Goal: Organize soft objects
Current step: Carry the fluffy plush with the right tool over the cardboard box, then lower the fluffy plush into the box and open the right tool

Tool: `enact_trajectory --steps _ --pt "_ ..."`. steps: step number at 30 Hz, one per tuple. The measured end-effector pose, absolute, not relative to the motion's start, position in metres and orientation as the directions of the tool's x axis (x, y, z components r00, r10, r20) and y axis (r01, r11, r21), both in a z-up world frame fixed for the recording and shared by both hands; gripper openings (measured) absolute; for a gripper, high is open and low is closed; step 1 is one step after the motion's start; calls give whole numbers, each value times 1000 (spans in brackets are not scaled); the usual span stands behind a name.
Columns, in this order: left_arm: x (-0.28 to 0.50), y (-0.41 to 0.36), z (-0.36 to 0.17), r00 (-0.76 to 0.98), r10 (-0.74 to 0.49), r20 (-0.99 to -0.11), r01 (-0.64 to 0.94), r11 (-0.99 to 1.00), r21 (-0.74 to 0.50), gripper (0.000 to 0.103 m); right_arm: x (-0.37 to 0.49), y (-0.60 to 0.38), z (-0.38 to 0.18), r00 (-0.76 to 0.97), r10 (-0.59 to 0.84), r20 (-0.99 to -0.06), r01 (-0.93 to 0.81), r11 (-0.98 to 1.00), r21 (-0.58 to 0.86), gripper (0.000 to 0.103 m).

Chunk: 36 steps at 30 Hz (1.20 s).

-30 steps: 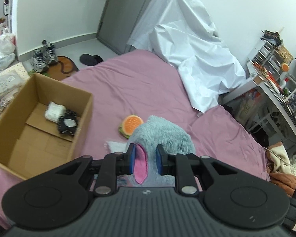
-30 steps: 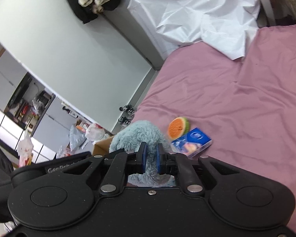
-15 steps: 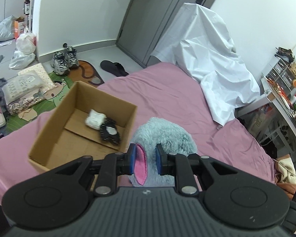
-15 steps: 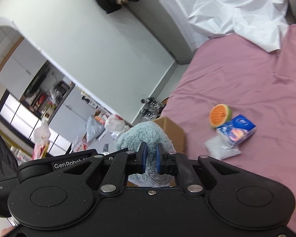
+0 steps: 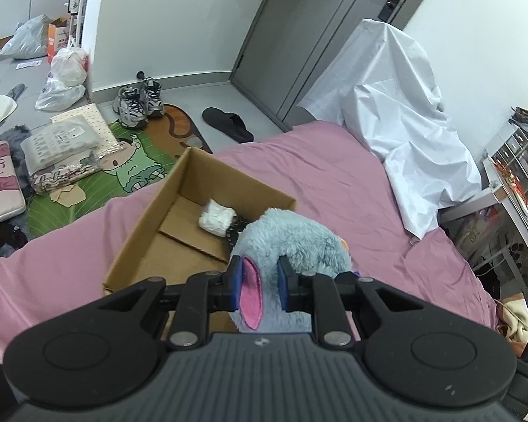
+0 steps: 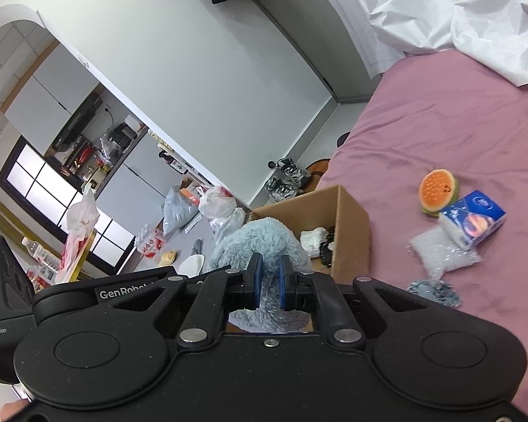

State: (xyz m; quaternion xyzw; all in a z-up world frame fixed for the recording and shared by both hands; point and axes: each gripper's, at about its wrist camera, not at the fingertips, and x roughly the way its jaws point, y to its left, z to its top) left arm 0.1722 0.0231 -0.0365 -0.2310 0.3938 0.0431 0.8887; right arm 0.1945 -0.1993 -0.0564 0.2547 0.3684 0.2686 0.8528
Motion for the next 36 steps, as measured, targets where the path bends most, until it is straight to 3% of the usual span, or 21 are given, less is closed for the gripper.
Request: enact_trajectory --steps 24,33,36 --pt "215 82 -83 628 -106 -771 -306 877 -370 19 227 -137 -92 542 635 -551 -241 745 622 11" --pt "235 82 -95 607 -101 -789 -310 883 -352 19 242 -135 -102 527 630 -570 -212 748 629 14" --pt "240 81 -94 606 -97 -789 -304 889 -343 20 248 -137 -106 529 635 -563 -191 736 650 21"
